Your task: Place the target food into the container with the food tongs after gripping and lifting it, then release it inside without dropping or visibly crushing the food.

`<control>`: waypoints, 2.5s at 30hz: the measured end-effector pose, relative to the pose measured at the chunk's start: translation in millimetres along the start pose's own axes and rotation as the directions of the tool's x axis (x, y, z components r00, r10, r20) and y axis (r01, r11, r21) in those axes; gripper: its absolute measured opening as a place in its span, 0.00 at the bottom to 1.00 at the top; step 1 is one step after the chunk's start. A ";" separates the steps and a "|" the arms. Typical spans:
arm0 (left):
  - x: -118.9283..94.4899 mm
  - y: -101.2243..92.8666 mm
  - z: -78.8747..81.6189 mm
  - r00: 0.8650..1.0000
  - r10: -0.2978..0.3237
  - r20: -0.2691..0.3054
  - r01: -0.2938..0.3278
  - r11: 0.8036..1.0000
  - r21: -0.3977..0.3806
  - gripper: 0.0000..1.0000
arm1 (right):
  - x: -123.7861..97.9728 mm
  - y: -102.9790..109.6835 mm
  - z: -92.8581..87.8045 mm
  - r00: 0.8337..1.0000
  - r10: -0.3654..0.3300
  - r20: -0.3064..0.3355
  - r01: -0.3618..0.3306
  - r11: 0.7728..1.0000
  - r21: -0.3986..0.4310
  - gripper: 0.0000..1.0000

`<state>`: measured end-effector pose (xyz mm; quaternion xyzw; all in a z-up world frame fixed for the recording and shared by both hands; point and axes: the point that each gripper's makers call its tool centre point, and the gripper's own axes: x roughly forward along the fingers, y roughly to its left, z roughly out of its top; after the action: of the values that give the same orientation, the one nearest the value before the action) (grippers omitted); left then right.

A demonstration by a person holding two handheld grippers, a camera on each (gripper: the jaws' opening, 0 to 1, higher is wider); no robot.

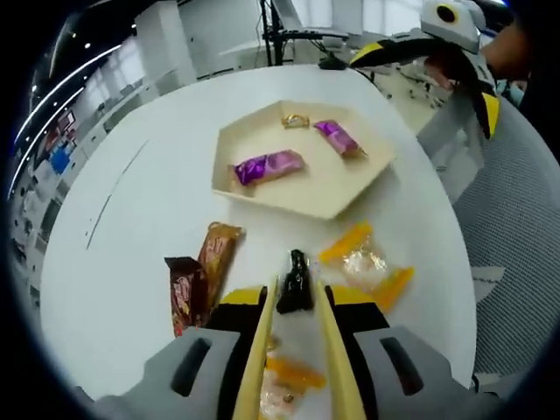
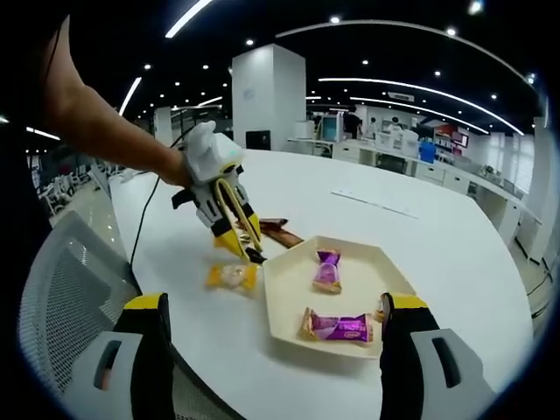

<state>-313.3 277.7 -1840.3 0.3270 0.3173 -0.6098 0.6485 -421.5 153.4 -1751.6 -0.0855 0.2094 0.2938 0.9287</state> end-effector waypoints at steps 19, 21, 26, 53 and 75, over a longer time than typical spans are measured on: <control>-16.0 10.1 -3.1 0.999 0.042 0.018 -0.041 0.996 -0.074 0.16 | 0.3 -0.9 -1.3 1.000 -0.004 -0.005 0.004 1.000 -0.005 0.99; -18.3 12.0 -2.8 0.999 0.047 0.015 -0.045 0.996 -0.076 0.16 | 0.9 -0.5 -3.4 1.000 -0.003 -0.017 0.003 1.000 -0.016 0.99; -27.2 14.3 6.4 0.999 0.047 0.026 -0.045 0.996 -0.076 0.16 | 0.5 -0.1 -2.6 1.000 -0.002 -0.013 0.002 1.000 -0.012 0.99; -57.8 38.6 36.1 0.995 0.094 0.040 -0.090 0.991 -0.097 0.16 | -0.4 -0.5 -0.9 1.000 -0.004 -0.005 0.003 1.000 -0.009 0.98; -39.7 28.1 89.9 0.993 0.065 0.103 -0.058 0.996 -0.072 0.16 | -1.0 -2.6 -0.7 1.000 -0.013 -0.001 0.013 1.000 -0.013 0.98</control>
<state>-286.3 229.1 -1754.6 0.2814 0.2931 -0.5947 0.6937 -421.0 150.7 -1751.8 -0.0930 0.2076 0.2892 0.9299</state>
